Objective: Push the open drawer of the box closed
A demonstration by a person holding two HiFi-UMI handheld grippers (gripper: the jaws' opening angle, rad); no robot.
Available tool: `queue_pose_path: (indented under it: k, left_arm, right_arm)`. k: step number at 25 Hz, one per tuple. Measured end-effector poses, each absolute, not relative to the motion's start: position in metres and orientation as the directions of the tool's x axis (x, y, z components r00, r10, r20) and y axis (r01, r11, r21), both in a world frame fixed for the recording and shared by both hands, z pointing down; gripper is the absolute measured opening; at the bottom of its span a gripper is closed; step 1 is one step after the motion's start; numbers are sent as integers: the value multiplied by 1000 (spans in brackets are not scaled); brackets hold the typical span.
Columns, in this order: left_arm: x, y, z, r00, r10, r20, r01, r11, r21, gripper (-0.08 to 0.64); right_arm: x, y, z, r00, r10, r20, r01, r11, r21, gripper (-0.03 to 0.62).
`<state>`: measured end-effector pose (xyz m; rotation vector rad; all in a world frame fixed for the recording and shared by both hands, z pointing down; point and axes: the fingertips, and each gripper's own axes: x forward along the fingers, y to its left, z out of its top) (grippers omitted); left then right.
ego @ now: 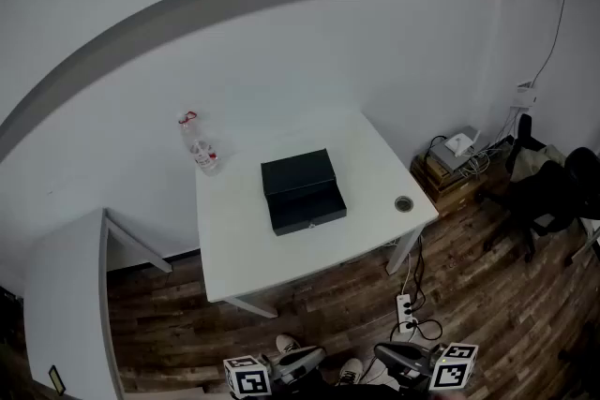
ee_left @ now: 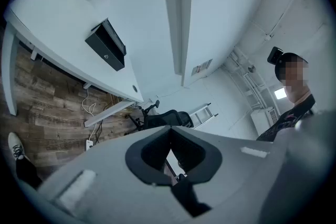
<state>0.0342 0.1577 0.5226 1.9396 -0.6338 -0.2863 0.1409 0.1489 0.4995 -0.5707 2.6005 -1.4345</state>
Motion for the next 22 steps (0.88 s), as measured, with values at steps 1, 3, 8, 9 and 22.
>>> queue_pose_path:
  k: [1,3,8,9,22]
  left_arm:
    - [34,157,524,833,-549,74,-299,-334,894,0]
    - [33,156,526,833,-549,70,-296,-336,894,0]
    - [33,157,527,835,-545,74,-297,-332,895,0]
    - [33,157,526,836,-544,74,-296,-333,895,0]
    - [29,156,523,825,-560,72,-300,-327,896,0]
  right_arm:
    - [141,148,500,-922,-379,79,-269,481,-834,3]
    - [140,147,501,-922,-379,81,-271,482,-833,3]
    - [140,148,501,-920,-383,84,-276,481,-832,3]
    - [140,148,501,-919,-385,84,-277,480,-832,3]
    - [138,146,494,-926,-376,40,-242,508,-826,5]
